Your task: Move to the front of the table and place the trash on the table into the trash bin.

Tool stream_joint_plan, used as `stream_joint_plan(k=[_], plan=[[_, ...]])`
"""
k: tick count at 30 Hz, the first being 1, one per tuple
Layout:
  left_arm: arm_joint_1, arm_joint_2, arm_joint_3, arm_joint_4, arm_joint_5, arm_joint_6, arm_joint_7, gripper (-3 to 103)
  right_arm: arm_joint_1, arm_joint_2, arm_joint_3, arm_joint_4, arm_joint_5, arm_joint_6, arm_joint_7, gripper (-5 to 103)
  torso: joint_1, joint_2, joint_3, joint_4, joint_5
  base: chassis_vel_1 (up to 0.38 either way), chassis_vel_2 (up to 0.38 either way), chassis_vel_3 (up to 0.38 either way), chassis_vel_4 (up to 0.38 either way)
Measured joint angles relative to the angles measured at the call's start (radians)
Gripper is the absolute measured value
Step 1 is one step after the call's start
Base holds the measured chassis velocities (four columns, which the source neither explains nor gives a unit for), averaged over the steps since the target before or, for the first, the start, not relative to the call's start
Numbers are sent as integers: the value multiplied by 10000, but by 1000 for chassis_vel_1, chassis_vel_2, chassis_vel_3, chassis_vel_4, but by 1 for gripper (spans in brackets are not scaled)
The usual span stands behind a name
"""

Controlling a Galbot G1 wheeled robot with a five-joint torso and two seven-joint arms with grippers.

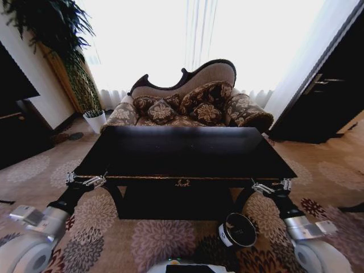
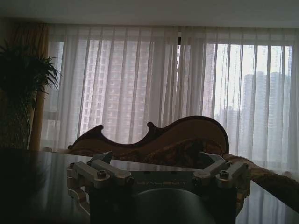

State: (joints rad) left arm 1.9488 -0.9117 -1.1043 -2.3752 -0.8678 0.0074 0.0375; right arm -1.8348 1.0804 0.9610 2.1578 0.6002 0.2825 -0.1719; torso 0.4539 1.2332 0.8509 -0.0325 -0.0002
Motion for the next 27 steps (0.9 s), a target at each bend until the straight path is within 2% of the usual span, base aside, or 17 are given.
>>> stream_joint_plan(k=[27], plan=[[0, 0, 0, 0, 0, 1, 0, 100, -3, 21, -1, -14, -4, 5, -4, 100, 0, 0, 0, 0, 0, 0, 0, 0, 0]])
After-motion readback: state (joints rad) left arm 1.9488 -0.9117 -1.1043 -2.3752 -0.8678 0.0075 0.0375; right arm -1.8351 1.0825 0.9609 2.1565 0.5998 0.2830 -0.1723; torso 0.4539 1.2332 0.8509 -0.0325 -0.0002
